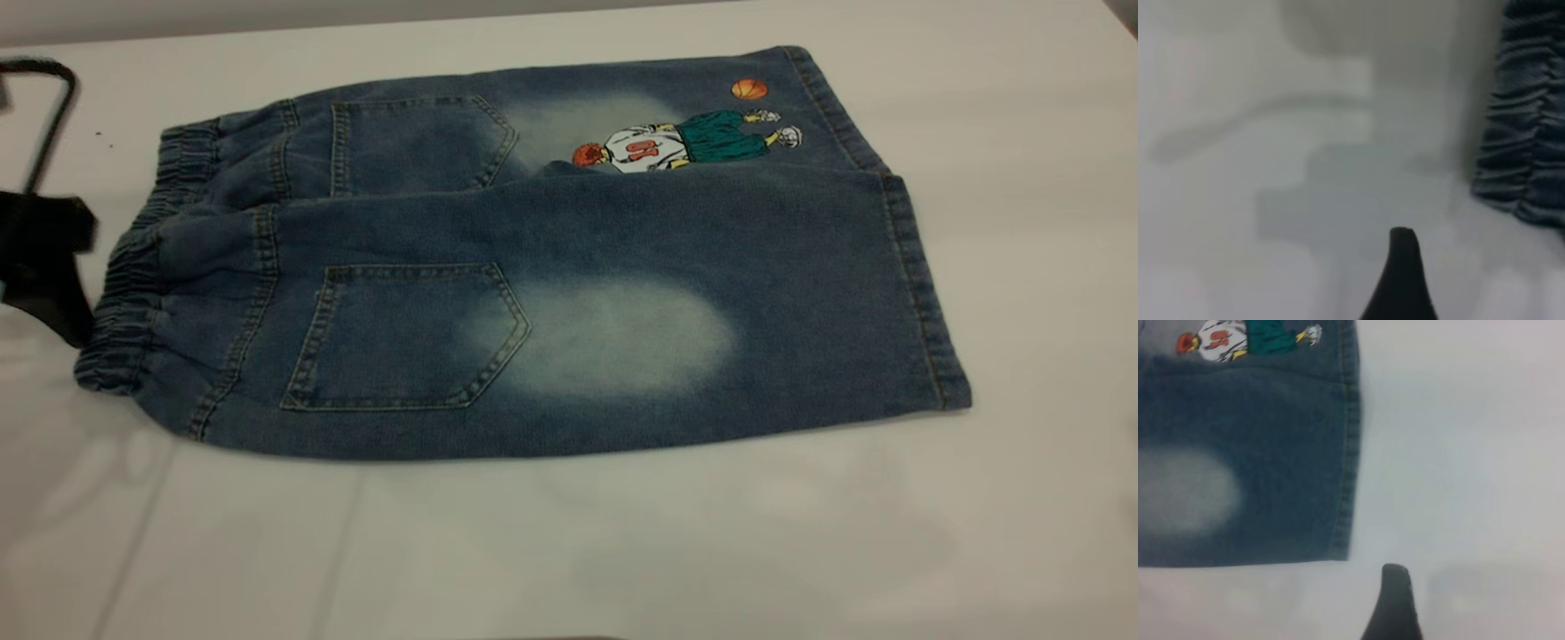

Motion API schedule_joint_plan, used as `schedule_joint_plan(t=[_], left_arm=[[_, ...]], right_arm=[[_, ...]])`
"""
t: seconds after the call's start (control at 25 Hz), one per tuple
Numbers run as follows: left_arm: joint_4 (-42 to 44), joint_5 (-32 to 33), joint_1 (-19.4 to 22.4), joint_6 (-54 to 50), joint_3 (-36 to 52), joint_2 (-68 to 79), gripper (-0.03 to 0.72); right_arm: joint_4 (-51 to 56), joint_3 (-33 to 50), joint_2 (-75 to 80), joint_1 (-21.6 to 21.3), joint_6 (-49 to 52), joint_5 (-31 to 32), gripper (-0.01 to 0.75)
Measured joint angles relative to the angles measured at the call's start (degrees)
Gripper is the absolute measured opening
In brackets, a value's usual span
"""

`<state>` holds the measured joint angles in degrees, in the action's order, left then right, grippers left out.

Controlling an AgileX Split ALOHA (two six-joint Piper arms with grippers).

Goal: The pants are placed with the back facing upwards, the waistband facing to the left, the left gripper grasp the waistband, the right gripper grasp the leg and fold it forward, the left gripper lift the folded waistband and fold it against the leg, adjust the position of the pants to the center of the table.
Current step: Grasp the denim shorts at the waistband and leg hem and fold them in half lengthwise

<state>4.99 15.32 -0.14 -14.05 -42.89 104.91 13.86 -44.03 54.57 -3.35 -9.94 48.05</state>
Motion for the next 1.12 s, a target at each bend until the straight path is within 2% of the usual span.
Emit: schedule_joint_plan(t=[0.36, 0.48, 0.6, 0.8, 1.0, 1.12], left_arm=[[0.05, -3.75, -1.21, 0.33, -4.15, 9.30, 0.529], [0.21, -4.08, -2.41, 0.42, -5.03, 10.62, 0.476], [0.23, -4.30, -3.43, 0.42, -5.55, 11.28, 0.359], [-0.09, -4.79, -4.34, 0.30, -6.39, 11.39, 0.100], [-0.03, 0.68, -4.68, 0.30, -10.48, 11.65, 0.085], [0.01, 5.82, -4.84, 1.11, -13.59, 10.35, 0.085]], right_arm=[[5.96, -0.23, 3.22, 0.00, -8.11, 1.41, 0.517], [8.53, -0.22, 5.17, 0.84, -11.37, 1.47, 0.517], [9.10, -0.22, 7.65, 4.39, -13.15, 1.47, 0.517], [7.75, -0.22, 13.84, 12.59, -13.28, 1.11, 0.517], [6.84, -0.28, 23.09, 20.84, -13.28, -2.54, 0.513], [6.79, -0.33, 29.22, 25.21, -13.28, -7.52, 0.508]])
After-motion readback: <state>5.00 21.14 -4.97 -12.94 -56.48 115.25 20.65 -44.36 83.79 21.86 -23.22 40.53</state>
